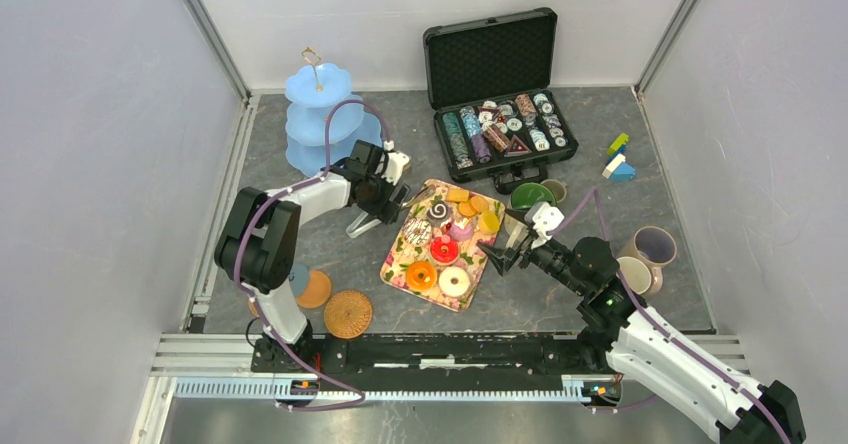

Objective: Serve the afternoon tea
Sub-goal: Pick up the clamp from the center of the board.

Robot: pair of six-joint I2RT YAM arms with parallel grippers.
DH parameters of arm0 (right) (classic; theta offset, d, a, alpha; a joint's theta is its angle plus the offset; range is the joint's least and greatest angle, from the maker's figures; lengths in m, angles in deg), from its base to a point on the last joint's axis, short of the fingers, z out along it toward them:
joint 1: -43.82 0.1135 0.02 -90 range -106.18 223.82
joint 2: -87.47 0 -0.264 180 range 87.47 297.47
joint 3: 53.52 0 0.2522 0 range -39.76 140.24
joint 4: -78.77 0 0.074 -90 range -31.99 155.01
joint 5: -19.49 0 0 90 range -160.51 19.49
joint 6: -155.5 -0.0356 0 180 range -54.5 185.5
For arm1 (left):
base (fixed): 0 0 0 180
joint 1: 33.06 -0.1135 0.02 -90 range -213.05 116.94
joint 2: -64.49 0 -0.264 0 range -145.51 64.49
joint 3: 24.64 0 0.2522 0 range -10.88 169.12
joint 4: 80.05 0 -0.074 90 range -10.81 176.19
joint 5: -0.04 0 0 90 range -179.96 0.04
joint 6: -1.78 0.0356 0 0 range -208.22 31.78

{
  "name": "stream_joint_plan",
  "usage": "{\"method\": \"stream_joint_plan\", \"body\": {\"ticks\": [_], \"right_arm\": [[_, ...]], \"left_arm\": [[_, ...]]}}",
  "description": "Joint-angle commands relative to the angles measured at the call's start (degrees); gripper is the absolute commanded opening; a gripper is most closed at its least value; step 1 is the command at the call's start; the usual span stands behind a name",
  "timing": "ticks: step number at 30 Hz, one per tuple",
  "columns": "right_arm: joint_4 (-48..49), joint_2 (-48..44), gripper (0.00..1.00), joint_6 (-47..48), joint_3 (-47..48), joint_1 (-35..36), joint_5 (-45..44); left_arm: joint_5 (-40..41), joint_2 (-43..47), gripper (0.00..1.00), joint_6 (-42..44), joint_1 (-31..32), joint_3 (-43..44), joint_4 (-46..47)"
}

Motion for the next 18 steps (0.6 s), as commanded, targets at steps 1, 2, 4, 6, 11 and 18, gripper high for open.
{"method": "stream_joint_plan", "body": {"ticks": [1,2,4,6,11,18], "right_arm": [[1.1,-0.1,0.98,0.6,1.0,0.3,-0.7],[1.0,-0.3,0.98,0.6,0.9,0.3,-0.9],[1.1,-0.4,0.98,0.6,0.9,0.3,-1.3],[1.0,-0.5,0.98,0.5,0.8,0.3,-2.0],[1.0,-0.3,0.98,0.4,0.8,0.3,-2.7],[1.0,0.4,0.98,0.4,1.0,0.3,-2.9]], "left_arm": [[2.5,1.2,0.83,2.1,0.6,0.3,-1.3],[3.0,1.8,0.81,2.2,0.7,0.3,-1.6],[4.0,3.6,0.77,2.2,0.7,0.1,-1.9],[4.2,5.7,0.74,2.2,0.7,-0.1,-2.5],[6.8,9.2,0.69,0.5,0.7,0.3,-5.2],[7.9,12.3,0.64,-5.1,0.7,4.7,-13.9]]}}
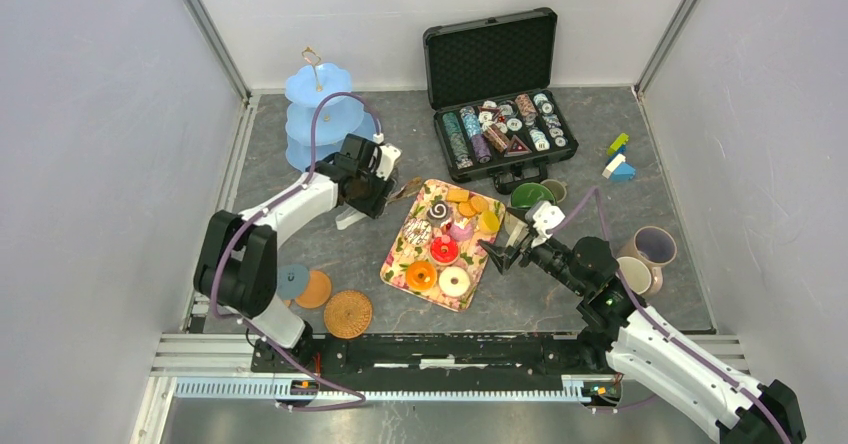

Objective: Serve the afternoon tea
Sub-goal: Pick up the clamp from the center of the board, then pick up the desert from the tray.

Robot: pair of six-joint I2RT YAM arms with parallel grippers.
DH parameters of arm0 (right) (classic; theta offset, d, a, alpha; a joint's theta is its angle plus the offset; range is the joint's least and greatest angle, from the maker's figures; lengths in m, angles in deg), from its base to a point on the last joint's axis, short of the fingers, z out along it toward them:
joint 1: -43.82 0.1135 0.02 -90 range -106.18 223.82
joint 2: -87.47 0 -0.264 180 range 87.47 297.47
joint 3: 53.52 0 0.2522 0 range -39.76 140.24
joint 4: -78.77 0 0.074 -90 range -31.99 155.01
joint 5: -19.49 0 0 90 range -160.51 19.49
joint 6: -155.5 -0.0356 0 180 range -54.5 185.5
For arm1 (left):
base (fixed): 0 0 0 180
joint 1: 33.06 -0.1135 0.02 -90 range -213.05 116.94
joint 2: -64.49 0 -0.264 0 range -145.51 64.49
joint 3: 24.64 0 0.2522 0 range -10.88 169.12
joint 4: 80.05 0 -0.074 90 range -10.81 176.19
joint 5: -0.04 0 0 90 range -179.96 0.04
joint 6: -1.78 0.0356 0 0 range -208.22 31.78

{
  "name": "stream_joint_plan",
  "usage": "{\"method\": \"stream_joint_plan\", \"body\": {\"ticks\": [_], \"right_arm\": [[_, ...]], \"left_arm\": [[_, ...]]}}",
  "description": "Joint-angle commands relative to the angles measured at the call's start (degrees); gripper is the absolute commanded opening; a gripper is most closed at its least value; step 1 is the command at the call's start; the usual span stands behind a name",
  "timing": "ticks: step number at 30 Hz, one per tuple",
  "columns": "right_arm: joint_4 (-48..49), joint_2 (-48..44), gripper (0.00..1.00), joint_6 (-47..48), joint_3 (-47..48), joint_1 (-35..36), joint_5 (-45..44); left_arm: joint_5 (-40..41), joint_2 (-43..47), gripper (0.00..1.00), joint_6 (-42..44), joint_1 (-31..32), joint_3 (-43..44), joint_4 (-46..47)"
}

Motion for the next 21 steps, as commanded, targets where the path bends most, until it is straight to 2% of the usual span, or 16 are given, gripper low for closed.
{"method": "stream_joint_plan", "body": {"ticks": [1,11,21], "right_arm": [[1.0,0.4,0.98,0.4,0.9,0.3,-0.9],[0.2,1.9,0.98,1.1,1.6,0.3,-1.8],[-1.5,2.5,0.98,1.8,1.9,0.3,-6.3]], "left_arm": [[1.3,3.6,0.64,-5.4,0.1,4.9,-6.6],[-0.1,11.2,0.63,-13.5,0.1,7.4,-15.0],[-1.8,17.1,0.61,-17.3,1.8,10.7,-26.5]]}}
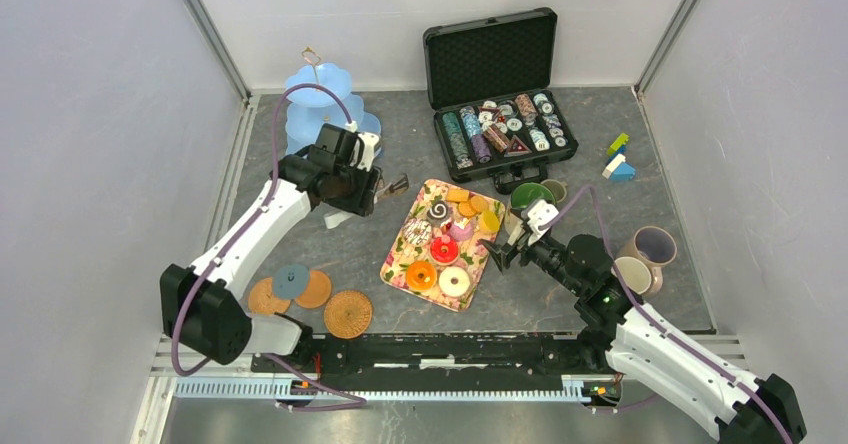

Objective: Serve the afternoon tea
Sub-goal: Pick up the desert from the tray.

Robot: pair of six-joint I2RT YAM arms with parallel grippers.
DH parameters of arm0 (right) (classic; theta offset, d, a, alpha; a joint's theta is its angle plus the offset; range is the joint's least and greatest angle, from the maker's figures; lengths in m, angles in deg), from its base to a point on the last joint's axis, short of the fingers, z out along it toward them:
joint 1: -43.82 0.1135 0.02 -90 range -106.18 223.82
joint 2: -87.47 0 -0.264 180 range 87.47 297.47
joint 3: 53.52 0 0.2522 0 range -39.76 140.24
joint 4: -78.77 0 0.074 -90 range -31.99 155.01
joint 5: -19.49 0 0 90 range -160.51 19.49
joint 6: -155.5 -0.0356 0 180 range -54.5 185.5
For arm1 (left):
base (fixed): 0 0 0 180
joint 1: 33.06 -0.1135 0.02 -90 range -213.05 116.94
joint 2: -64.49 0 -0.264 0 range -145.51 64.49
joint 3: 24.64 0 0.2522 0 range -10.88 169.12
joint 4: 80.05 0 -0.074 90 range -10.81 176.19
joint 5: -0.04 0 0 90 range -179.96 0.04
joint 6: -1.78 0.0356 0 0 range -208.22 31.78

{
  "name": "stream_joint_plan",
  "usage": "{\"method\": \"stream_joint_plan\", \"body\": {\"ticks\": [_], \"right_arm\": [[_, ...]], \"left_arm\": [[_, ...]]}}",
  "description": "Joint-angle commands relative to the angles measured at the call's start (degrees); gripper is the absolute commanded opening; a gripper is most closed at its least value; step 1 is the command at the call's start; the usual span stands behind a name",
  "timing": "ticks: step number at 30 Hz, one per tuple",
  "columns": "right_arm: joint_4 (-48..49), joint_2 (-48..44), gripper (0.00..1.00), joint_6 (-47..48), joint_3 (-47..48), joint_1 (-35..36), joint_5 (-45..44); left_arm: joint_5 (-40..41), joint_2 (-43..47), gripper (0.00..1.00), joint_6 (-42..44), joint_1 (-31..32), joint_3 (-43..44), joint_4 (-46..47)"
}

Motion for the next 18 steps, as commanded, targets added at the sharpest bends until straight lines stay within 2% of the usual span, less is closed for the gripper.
{"method": "stream_joint_plan", "body": {"ticks": [1,10,18], "right_arm": [[0.1,0.6,0.98,0.7,2.0,0.3,-4.1],[-1.8,3.2,0.98,1.3,3.0,0.3,-7.9],[-1.9,3.1,0.98,1.7,2.6,0.2,-9.7]], "left_arm": [[-1.8,3.6,0.61,-4.9,1.9,3.2,-6.4],[1.3,6.6,0.61,-10.5,11.6,5.6,-13.8],[14.5,2.6,0.60,-15.1,23.5,10.9,-19.5]]}}
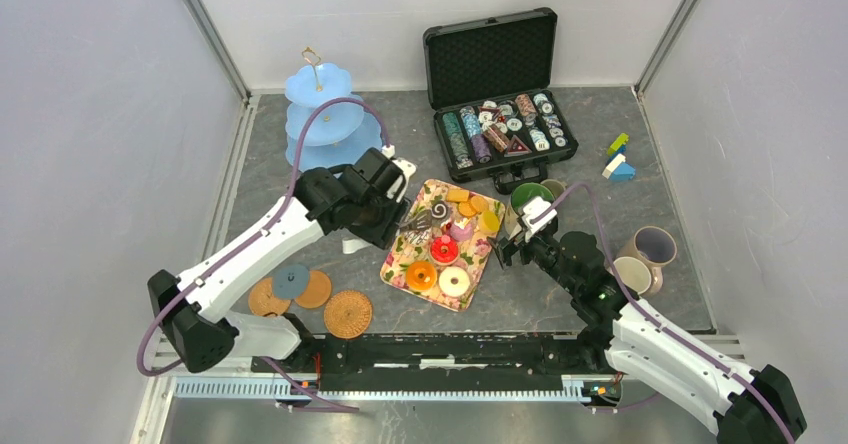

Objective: Serve the afternoon tea
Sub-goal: Pick up the desert from the tray.

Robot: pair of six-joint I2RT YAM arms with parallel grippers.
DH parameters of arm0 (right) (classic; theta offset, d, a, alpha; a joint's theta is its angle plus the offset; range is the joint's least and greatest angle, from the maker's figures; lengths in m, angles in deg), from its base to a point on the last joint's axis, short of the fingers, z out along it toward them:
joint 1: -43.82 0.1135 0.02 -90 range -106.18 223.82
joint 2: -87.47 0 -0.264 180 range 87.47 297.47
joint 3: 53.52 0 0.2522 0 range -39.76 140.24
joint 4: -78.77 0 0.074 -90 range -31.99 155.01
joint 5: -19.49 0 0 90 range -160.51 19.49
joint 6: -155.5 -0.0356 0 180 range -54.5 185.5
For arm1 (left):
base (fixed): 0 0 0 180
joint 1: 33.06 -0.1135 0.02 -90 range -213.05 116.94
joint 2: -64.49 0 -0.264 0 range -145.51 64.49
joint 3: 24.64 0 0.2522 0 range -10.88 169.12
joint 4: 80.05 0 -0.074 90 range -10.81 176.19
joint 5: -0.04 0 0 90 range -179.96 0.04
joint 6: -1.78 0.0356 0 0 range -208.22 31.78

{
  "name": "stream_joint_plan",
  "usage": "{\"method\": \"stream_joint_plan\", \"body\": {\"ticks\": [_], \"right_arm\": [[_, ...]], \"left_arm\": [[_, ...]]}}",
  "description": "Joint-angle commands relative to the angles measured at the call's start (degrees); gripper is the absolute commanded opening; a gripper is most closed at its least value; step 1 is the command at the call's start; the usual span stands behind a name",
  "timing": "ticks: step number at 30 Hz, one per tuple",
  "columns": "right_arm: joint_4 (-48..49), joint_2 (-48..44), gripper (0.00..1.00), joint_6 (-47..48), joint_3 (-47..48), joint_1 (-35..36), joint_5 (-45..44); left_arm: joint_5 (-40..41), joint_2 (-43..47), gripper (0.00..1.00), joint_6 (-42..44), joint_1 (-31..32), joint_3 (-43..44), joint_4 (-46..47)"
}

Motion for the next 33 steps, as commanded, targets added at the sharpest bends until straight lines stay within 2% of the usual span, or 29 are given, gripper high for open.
{"method": "stream_joint_plan", "body": {"ticks": [1,10,19,33], "right_arm": [[0.9,-0.2,0.98,0.9,2.5,0.3,-2.0],[0.7,-1.0,0.98,0.7,2.3,0.3,-1.9],[0.7,-2.0,0.98,0.5,1.8,0.3,-1.9],[0.7,-2.0,0.98,0.3,1.8,0.3,-1.4]], "left_arm": [[9.5,-2.3,0.60,-5.0,4.8,4.9,-3.6],[15.6,-9.3,0.59,-7.1,12.4,7.1,-5.1],[18.7,-12.9,0.59,-7.0,13.8,7.7,-5.0],[17.9,-15.5,0.60,-5.4,14.0,8.0,-3.0]]}}
